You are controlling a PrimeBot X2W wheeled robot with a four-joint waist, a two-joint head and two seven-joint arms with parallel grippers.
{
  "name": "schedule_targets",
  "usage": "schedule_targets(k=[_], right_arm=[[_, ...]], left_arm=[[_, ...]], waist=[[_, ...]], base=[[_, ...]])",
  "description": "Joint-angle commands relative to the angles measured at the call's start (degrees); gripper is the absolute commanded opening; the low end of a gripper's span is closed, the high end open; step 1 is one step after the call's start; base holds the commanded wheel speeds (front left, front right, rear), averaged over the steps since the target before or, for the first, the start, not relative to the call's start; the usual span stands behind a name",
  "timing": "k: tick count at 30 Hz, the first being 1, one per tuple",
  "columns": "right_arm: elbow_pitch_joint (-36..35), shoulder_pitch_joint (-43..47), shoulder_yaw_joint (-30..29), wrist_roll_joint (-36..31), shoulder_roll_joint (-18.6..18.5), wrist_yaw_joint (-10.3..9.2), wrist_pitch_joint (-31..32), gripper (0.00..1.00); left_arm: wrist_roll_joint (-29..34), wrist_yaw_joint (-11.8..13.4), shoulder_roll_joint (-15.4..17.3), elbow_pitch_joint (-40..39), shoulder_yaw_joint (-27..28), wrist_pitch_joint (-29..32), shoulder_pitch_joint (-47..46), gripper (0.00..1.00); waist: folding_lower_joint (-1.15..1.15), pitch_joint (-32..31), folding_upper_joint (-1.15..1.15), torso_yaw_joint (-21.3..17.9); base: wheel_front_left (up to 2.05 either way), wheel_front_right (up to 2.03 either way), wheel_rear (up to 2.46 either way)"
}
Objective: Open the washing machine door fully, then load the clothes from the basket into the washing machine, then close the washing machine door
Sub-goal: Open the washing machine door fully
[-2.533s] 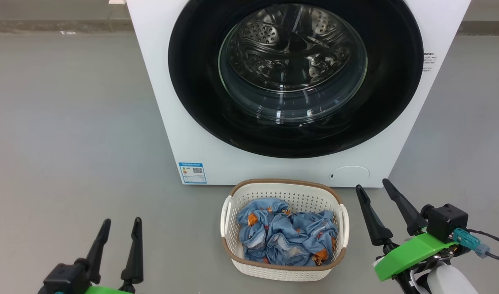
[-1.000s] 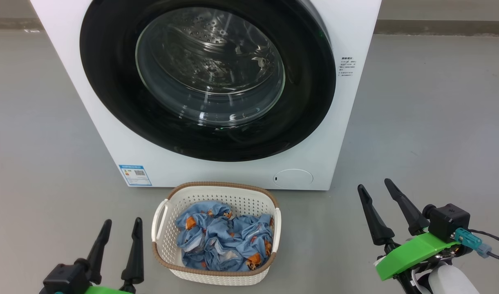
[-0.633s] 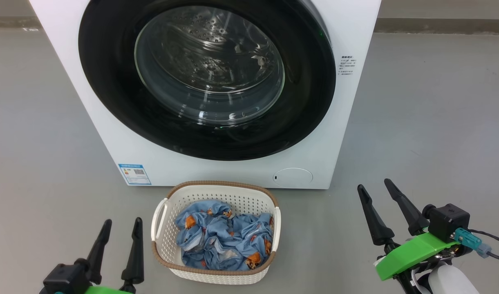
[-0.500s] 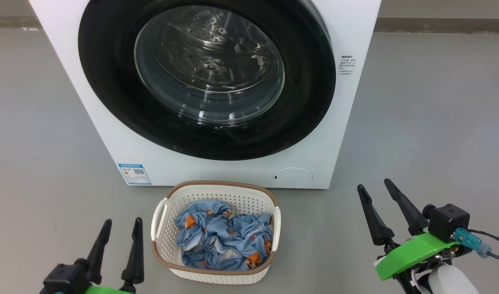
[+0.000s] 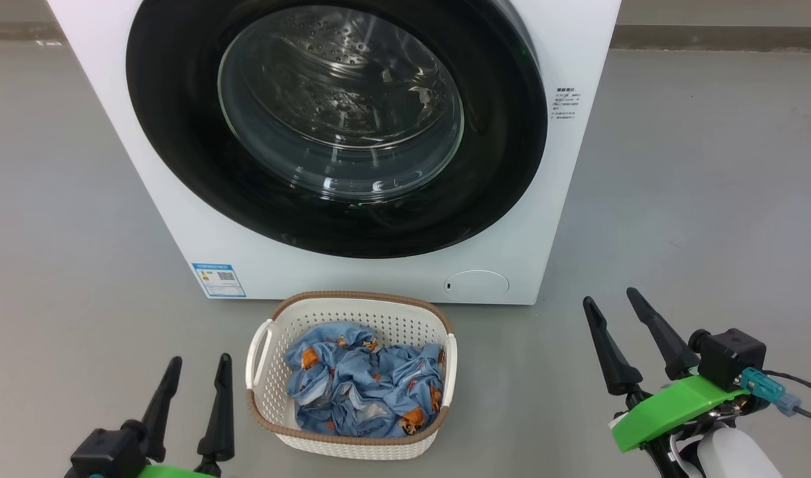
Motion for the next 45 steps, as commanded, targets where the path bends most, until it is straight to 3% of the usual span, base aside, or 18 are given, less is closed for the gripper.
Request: schedule_targets(k=[1,22,28,29,33,34,45], right_arm=[[-1.1,-2.5,0.7,0.2,-0.2,-0.05,-0.7,1.00],[-1.3,-8.5,-3.3,0.2,-1.1,-0.05,-0.7,1.00],[-0.6,-13.3,-5.3,1.2,-3.3,-0.05,-0.7,1.00],[-0.4,-13.9,-5.6,1.5,-3.6,-0.05,-0.7,0.87],[-0.1,-16.1,-6.8,3.4,-4.8,-0.05,-0.7,0.12],[0.1,-16.7,-7.0,3.9,-5.2,-0.05,-0.7,0.00],[5.0,-24.3,-7.4,14.0,-8.5,-0.05,-0.6,0.00]], left_arm=[[0.2,-0.2,0.7,-1.2,1.8,-0.5,-2.8,1.00],[-0.6,-0.2,0.2,-2.7,3.3,-0.5,-4.6,1.00],[0.7,-0.2,0.1,-2.8,2.9,-0.5,-6.1,1.00],[0.8,-0.2,0.1,-2.8,2.8,-0.5,-6.3,1.00],[1.0,-0.2,0.0,-3.3,2.9,-0.5,-6.9,1.00],[1.0,-0.2,0.0,-3.4,2.9,-0.5,-7.0,1.00],[3.2,-0.2,0.2,-4.1,2.9,-0.5,-8.9,1.00]], waist=[[0.00,0.1,0.00,0.1],[0.00,4.2,0.00,0.4],[0.00,6.8,0.00,1.3],[0.00,7.1,0.00,1.4],[0.00,8.4,0.00,2.1],[0.00,8.7,0.00,2.3],[0.00,12.9,0.00,3.5]], base=[[0.00,0.00,0.00],[0.00,0.00,0.00],[0.00,0.00,0.00],[0.00,0.00,0.00],[0.00,0.00,0.00],[0.00,0.00,0.00],[0.00,0.00,0.00]])
